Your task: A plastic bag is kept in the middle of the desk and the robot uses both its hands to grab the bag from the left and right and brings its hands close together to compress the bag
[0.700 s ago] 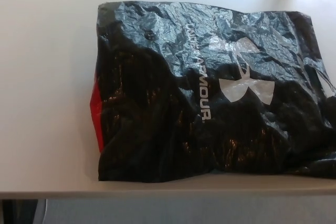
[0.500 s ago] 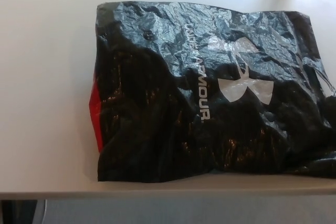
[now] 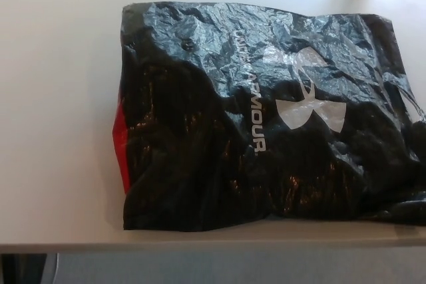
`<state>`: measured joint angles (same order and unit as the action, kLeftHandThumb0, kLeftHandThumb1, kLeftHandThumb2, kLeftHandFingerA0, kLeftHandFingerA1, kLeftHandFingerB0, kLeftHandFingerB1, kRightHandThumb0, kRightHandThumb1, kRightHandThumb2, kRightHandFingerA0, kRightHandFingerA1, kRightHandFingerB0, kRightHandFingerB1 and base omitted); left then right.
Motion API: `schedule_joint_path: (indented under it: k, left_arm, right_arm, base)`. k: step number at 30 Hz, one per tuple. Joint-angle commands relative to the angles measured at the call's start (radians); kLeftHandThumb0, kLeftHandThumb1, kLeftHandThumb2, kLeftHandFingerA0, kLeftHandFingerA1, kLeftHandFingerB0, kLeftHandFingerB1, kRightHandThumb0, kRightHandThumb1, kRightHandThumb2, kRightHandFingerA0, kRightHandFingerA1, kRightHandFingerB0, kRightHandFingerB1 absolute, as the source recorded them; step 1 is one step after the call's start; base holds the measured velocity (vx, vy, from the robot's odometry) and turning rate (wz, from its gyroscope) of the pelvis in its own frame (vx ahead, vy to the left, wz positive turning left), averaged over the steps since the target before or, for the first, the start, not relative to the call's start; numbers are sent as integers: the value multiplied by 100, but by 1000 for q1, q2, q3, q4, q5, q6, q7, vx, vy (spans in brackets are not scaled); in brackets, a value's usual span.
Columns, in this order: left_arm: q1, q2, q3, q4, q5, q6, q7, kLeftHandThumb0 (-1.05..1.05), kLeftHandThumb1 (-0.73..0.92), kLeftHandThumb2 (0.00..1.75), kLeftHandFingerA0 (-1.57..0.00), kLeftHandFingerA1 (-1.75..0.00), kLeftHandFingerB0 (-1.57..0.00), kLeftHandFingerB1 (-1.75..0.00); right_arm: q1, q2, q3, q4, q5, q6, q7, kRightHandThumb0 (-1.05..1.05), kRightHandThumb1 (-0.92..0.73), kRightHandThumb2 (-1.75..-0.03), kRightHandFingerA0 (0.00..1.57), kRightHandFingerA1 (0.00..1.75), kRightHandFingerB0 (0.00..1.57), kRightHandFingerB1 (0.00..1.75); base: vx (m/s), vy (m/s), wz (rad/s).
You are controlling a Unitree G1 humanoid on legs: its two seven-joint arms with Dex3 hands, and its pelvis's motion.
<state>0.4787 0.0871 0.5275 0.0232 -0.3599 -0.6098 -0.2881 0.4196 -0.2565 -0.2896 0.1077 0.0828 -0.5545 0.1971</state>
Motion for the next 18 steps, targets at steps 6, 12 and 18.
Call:
schedule_joint_path:
  k: [6,12,18]
  left_arm:
    - [-39,168,154,-433,-220,84,49,-68,92,68,-31,-38,-20,-30]
    - [-252,377,252,-472,-230,225,151,-69,76,104,-28,-50,-17,-44]
    - [-523,535,229,-332,-166,349,216,-72,92,66,-40,-41,-24,-32]
  right_arm:
    - [-226,-127,-195,-230,177,116,-29,-81,-76,-109,0,36,13,31]
    - [-489,-231,-252,-228,187,216,-65,-78,-88,-68,17,35,17,27]
    - [-763,-301,-206,-111,104,303,-102,-80,-91,-68,15,40,17,29]
  base:
    - [0,0,0]
    - [0,0,0]
    - [0,0,0]
